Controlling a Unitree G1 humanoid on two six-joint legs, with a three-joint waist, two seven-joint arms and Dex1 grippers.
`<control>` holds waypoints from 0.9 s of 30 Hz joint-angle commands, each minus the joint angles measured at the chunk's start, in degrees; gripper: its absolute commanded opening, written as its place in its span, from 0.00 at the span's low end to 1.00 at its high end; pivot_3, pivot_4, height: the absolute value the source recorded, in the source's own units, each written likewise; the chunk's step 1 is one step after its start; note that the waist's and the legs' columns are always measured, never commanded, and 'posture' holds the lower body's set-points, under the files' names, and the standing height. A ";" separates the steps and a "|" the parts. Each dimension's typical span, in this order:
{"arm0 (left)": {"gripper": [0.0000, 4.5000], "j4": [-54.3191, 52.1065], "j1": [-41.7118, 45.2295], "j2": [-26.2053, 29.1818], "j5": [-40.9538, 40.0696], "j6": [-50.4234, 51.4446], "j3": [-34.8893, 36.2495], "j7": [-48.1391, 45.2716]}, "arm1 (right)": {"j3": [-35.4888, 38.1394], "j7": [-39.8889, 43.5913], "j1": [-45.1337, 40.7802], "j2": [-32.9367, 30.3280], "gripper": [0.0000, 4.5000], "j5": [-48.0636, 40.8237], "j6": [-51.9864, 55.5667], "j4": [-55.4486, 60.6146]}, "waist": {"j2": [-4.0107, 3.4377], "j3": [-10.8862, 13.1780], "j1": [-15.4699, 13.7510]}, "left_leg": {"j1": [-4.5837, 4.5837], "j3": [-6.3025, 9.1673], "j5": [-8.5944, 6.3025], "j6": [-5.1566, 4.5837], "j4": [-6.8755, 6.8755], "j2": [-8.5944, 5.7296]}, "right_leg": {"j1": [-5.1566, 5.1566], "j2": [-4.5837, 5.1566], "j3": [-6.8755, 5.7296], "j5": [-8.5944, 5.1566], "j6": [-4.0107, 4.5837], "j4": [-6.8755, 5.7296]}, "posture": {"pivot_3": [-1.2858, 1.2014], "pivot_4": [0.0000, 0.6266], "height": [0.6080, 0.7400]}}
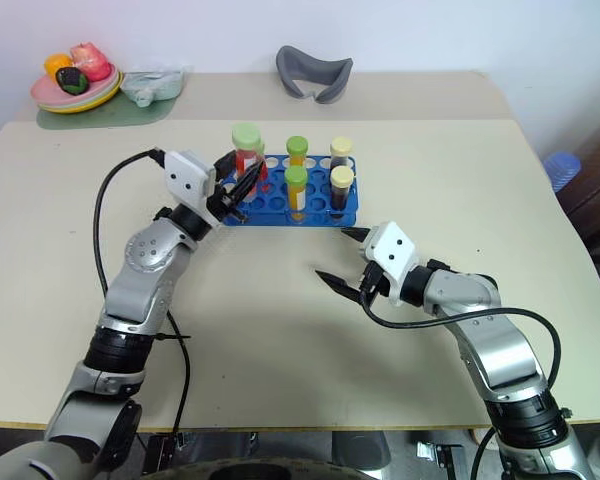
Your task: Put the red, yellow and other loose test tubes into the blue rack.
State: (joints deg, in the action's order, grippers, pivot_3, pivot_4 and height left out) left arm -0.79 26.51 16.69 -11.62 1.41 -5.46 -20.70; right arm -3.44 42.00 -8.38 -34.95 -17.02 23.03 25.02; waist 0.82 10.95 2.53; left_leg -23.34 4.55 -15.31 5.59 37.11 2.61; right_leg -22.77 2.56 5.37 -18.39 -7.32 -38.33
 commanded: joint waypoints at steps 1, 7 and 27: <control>0.32 2.37 -0.73 -1.53 1.05 -4.45 1.41 -0.04 | 1.71 -0.40 0.22 -0.58 0.97 -0.33 -0.16 2.65 | 0.00 0.00 0.00 | 0.00 0.00 0.00 0.00 0.00 0.00 | 0.00 0.00 0.00 0.00 0.00 0.00 | 0.52 0.24 1.00; 0.32 7.36 -1.51 -4.35 0.36 -8.81 2.59 -1.89 | 1.83 -0.47 0.28 -0.64 0.97 -0.28 0.07 2.69 | -0.04 -0.02 0.02 | 0.02 0.01 0.01 0.02 0.00 0.00 | 0.02 0.00 0.00 0.00 0.00 0.00 | 0.52 0.24 1.00; 0.32 16.38 1.52 -8.44 2.02 -16.15 3.30 -3.86 | 1.65 -0.66 0.21 -0.08 0.97 -1.26 0.74 3.18 | -0.07 -0.06 -0.04 | 0.09 0.02 0.01 0.02 0.00 -0.01 | 0.13 0.00 -0.01 0.00 -0.01 0.02 | 0.52 0.24 1.00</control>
State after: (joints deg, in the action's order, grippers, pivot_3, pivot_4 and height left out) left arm 16.75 27.53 8.28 -10.38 -12.90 -2.11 -24.05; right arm -3.09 41.43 -8.05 -34.92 -17.22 23.88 25.16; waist 0.75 10.89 2.48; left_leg -23.25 4.57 -15.30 5.60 37.12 2.61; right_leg -22.64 2.56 5.35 -18.39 -7.33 -38.31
